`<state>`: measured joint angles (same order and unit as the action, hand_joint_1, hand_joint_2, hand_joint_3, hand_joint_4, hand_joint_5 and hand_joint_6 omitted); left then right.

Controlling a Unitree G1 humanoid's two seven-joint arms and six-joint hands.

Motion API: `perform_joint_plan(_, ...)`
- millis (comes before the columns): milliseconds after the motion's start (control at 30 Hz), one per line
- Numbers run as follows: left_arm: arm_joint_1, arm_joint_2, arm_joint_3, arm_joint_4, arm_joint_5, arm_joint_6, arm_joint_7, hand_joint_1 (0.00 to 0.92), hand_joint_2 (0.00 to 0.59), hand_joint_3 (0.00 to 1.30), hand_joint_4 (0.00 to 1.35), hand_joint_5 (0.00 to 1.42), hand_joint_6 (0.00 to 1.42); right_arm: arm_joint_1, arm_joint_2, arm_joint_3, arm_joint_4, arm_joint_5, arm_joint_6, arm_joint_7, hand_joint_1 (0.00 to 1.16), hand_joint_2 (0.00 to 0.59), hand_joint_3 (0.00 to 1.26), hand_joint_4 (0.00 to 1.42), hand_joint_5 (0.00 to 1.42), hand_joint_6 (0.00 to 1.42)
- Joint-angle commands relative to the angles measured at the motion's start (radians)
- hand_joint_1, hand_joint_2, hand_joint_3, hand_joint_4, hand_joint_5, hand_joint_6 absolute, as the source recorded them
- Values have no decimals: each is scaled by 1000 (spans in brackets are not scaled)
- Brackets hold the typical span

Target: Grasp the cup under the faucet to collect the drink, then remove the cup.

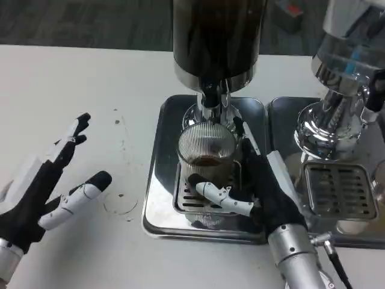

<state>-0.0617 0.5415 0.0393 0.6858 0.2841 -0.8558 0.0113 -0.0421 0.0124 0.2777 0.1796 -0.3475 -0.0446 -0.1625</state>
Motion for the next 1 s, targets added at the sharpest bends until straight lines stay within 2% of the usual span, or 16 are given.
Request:
perform_joint_plan(33, 7, 15, 1, -5, -9, 5, -12, 0, 137, 0, 0, 85, 8, -15, 22, -8, 46, 32, -31, 4, 835, 176, 0, 0, 7, 122)
perform_joint_plan(200, 10, 14, 6, -5, -12, 6, -7, 0, 140, 0, 0, 82, 5, -23, 21, -4, 58, 36, -43, 16, 835, 174, 0, 0, 69, 162)
perform_joint_plan(500, 24, 3, 6, -13, -18, 7, -3, 0, 141, 20, 0, 64, 0, -35, 18, 2, 76, 43, -51, 43, 847, 178, 2, 130, 177, 277)
perform_joint_plan(1000, 42, 2, 14, -32, -25, 12, -6, 0, 142, 26, 0, 63, 0, -39, 40, -8, 89, 38, -50, -4, 911, 197, 227, 378, 348, 453)
